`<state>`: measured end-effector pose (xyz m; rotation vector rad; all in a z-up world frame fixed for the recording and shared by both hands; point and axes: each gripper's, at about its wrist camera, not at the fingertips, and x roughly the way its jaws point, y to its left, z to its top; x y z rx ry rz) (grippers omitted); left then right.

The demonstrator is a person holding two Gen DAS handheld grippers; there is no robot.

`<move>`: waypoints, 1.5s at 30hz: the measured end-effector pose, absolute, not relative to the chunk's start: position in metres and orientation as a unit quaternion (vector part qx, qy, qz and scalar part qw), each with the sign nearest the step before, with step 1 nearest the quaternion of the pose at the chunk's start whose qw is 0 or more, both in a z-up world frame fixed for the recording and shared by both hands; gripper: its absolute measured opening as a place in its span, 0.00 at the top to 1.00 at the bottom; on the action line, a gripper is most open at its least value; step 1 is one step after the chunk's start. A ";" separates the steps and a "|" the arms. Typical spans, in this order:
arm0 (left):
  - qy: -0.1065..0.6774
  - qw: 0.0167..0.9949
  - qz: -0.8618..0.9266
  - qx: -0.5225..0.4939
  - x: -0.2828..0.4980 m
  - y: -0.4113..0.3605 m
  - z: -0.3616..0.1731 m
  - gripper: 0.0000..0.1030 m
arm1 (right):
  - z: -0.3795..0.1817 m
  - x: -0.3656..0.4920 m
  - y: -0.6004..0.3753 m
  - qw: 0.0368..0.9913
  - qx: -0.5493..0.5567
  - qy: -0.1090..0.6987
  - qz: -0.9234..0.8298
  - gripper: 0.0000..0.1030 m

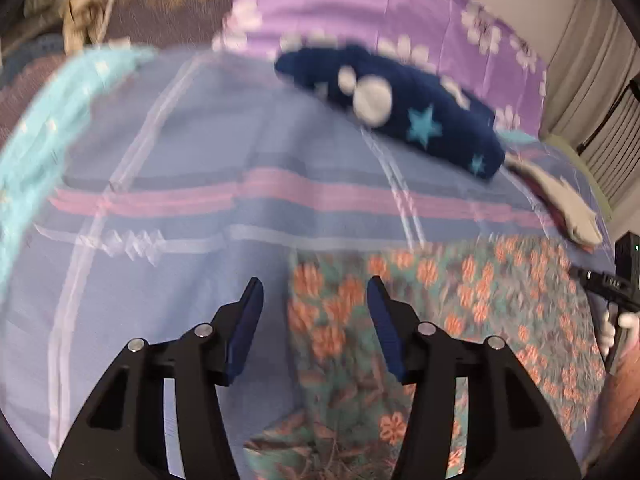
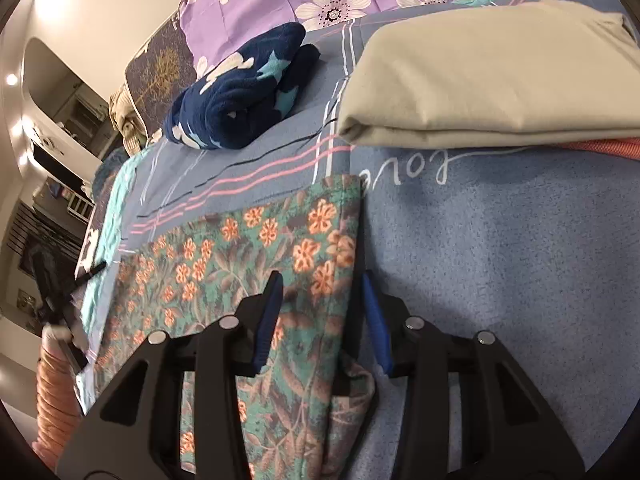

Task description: Fold small clothes

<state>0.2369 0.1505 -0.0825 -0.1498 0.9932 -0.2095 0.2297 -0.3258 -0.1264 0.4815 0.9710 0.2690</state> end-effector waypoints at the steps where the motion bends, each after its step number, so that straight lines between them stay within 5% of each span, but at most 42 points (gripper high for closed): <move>1: 0.488 0.864 -0.099 -0.077 0.239 0.150 -0.095 0.49 | -0.126 0.231 -0.327 0.847 0.234 0.460 0.128 0.60; 2: 0.492 0.861 -0.097 -0.084 0.240 0.149 -0.102 0.55 | -0.126 0.233 -0.328 0.846 0.238 0.459 0.127 0.60; 4: 0.480 0.867 -0.096 -0.099 0.241 0.152 -0.104 0.98 | -0.126 0.238 -0.328 0.846 0.243 0.458 0.125 0.64; 5: 0.472 0.867 -0.107 -0.117 0.238 0.153 -0.099 0.98 | -0.125 0.241 -0.326 0.847 0.238 0.460 0.124 0.73; 6: 0.458 0.874 -0.110 -0.123 0.233 0.152 -0.091 0.98 | -0.124 0.243 -0.323 0.849 0.228 0.461 0.124 0.98; 13: 0.379 0.913 -0.125 -0.087 0.195 0.150 -0.021 0.98 | -0.078 0.229 -0.316 0.881 0.215 0.377 0.189 0.97; 20: 0.449 0.890 -0.070 -0.047 0.199 0.153 -0.067 0.94 | -0.118 0.248 -0.309 0.857 0.187 0.465 0.121 0.87; 22: 0.430 0.898 -0.078 -0.048 0.178 0.155 -0.058 0.74 | -0.114 0.228 -0.316 0.861 0.192 0.455 0.120 0.83; 24: 0.405 0.909 -0.083 -0.052 0.149 0.157 -0.043 0.66 | -0.107 0.204 -0.325 0.869 0.185 0.444 0.114 0.79; 28: 0.386 0.911 -0.114 -0.089 0.083 0.163 -0.033 0.64 | -0.099 0.136 -0.340 0.873 0.194 0.430 0.123 0.79; 36: 0.425 0.882 -0.148 -0.142 -0.027 0.163 -0.069 0.64 | -0.118 0.028 -0.333 0.869 0.207 0.432 0.128 0.74; 39: 0.450 0.871 -0.152 -0.127 -0.038 0.155 -0.082 0.81 | -0.115 0.013 -0.332 0.872 0.216 0.422 0.122 0.74; 45: 0.442 0.883 -0.126 -0.097 -0.036 0.149 -0.090 0.81 | -0.105 0.001 -0.324 0.876 0.212 0.411 0.136 0.74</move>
